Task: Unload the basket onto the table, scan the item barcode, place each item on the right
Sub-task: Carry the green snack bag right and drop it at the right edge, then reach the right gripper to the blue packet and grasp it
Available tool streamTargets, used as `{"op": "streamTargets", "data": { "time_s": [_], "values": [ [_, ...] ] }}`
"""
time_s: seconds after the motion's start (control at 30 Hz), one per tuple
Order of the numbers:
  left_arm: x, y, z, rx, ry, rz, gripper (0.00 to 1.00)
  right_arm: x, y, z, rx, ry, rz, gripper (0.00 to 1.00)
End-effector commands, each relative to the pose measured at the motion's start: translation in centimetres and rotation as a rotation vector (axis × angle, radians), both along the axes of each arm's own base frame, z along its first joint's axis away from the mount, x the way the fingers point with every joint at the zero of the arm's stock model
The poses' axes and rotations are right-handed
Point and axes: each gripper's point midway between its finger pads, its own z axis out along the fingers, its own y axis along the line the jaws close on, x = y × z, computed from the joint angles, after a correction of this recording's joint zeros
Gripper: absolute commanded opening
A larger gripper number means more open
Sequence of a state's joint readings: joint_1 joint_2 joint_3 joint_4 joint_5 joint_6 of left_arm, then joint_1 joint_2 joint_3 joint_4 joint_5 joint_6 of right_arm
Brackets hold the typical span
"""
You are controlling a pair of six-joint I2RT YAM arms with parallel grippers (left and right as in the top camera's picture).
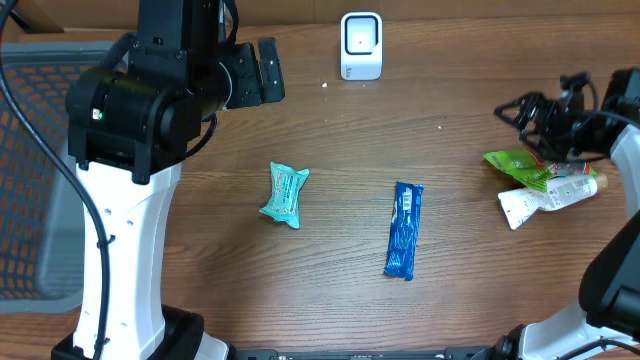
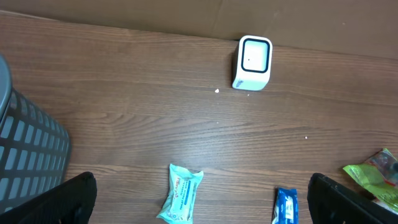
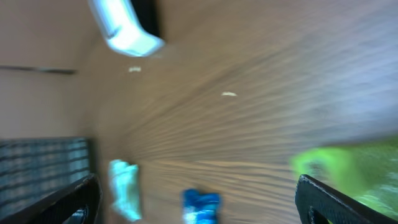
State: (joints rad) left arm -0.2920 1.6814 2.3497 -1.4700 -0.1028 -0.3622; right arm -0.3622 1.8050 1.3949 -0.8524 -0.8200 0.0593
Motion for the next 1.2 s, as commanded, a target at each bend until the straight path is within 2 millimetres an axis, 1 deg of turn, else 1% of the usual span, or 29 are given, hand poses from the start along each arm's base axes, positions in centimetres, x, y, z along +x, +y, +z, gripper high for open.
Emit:
{"op": "streamTargets", "data": {
  "time_s": [0.0, 0.03, 0.1, 0.17, 0.27, 0.33, 0.4, 0.47, 0.5, 0.53, 0.57, 0.63, 0.7, 0.9, 0.97, 1.03, 1.07, 1.1, 1.17],
  "values": [
    [-0.3, 0.4, 1.1, 0.012, -0.036, -0.002, 1.00, 0.5, 3.1, 4.6, 0.113, -0.092, 0.099, 1.00],
    [-0.3, 0.4, 1.1, 0.012, -0.036, -0.002, 1.00, 0.3, 4.0, 4.5, 0.110, -0.083, 0.123, 1.00],
    [-0.3, 0.4, 1.1, 0.012, -0.036, -0.002, 1.00, -0.3, 5.8, 3.5, 0.070, -0.030, 0.156, 1.00],
    [-0.3, 0.4, 1.1, 0.012, -0.036, -0.002, 1.00, -0.9, 7.3, 1.8, -0.016, 0.041, 0.173, 1.00],
    [-0.3, 0.4, 1.1, 0.012, -0.036, -0.002, 1.00, -2.1, 8.9, -0.9, -0.175, 0.168, 0.166, 1.00],
    [-0.3, 0.4, 1.1, 0.012, -0.036, -0.001, 1.00, -3.0, 10.3, -2.2, -0.233, 0.216, 0.184, 1.00],
    [-0.3, 0.4, 1.1, 0.011, -0.036, -0.002, 1.00, -4.4, 12.1, -3.5, -0.254, 0.242, 0.242, 1.00],
    [-0.3, 0.4, 1.1, 0.011, -0.036, -0.002, 1.00, -6.1, 13.7, -4.9, -0.277, 0.257, 0.332, 1.00],
    [-0.3, 0.4, 1.1, 0.012, -0.036, -0.002, 1.00, -6.8, 14.1, -5.5, -0.281, 0.267, 0.358, 0.96],
    [-0.3, 0.4, 1.1, 0.012, -0.036, -0.002, 0.99, -7.7, 14.2, -6.3, -0.281, 0.292, 0.370, 0.87],
    [-0.3, 0.4, 1.1, 0.012, -0.036, -0.002, 1.00, -8.4, 14.2, -7.0, -0.275, 0.316, 0.372, 0.82],
    [-0.3, 0.4, 1.1, 0.012, -0.036, -0.002, 1.00, -9.3, 13.8, -8.1, -0.268, 0.351, 0.362, 0.76],
    [-0.3, 0.4, 1.1, 0.012, -0.036, -0.002, 1.00, -10.1, 13.2, -9.3, -0.249, 0.392, 0.334, 0.76],
    [-0.3, 0.4, 1.1, 0.012, -0.036, -0.002, 1.00, -12.1, 12.1, -11.4, -0.196, 0.456, 0.303, 0.76],
    [-0.3, 0.4, 1.1, 0.011, -0.036, -0.001, 1.00, -12.8, 12.0, -12.2, -0.195, 0.455, 0.319, 0.73],
    [-0.3, 0.4, 1.1, 0.012, -0.036, -0.002, 1.00, -13.4, 12.4, -12.8, -0.174, 0.448, 0.330, 0.69],
    [-0.3, 0.4, 1.1, 0.012, -0.036, -0.002, 0.99, -13.6, 12.6, -13.1, -0.158, 0.443, 0.334, 0.65],
    [-0.3, 0.4, 1.1, 0.012, -0.036, -0.002, 1.00, -13.8, 13.0, -13.4, -0.136, 0.434, 0.338, 0.57],
    [-0.3, 0.4, 1.1, 0.012, -0.036, -0.002, 0.99, -14.0, 13.4, -13.8, -0.106, 0.414, 0.343, 0.50]
  ]
}}
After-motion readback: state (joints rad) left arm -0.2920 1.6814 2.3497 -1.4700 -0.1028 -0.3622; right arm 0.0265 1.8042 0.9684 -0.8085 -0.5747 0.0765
